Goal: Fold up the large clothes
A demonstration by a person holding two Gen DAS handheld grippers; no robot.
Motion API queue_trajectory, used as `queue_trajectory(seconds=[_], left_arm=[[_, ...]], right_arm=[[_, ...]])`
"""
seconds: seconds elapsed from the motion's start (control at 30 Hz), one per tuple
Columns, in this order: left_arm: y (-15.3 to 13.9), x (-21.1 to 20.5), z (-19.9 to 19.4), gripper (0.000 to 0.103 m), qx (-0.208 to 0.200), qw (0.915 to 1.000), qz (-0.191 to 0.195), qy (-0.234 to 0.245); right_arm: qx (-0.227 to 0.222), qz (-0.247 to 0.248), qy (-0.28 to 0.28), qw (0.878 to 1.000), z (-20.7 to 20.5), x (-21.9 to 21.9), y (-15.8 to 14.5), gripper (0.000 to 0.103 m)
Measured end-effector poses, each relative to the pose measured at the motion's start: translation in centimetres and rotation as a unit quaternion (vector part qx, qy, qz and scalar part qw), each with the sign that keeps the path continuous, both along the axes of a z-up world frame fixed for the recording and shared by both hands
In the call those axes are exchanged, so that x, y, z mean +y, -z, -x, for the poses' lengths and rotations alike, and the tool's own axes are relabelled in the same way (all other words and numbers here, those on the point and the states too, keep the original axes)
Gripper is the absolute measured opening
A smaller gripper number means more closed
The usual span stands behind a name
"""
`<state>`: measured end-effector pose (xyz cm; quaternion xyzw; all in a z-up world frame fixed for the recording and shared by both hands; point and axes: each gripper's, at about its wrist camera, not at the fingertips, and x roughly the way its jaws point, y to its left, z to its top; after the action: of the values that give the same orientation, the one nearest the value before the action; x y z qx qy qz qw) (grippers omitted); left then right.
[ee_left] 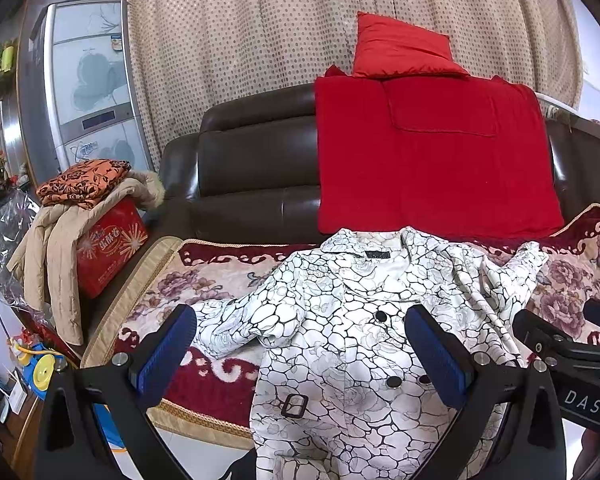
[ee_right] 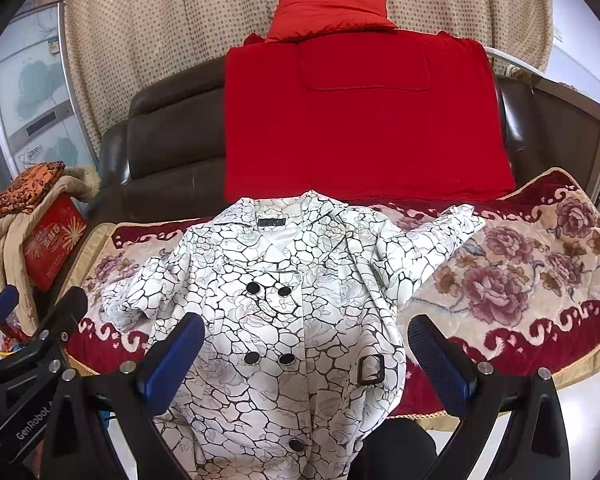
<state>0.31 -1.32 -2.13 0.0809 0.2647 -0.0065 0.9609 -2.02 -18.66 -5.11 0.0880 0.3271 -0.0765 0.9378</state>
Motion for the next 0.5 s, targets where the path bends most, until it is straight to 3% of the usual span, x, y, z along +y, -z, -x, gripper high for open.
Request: queue_trajectory(seconds=[0.5], left_arm=[[0.25,-0.08,-0.43,0.103,0.005,1.0,-0.005,-0.006]], right_arm=[[0.037,0.014,0.008,0.999,-0.49,-0.6,0.61,0.103]])
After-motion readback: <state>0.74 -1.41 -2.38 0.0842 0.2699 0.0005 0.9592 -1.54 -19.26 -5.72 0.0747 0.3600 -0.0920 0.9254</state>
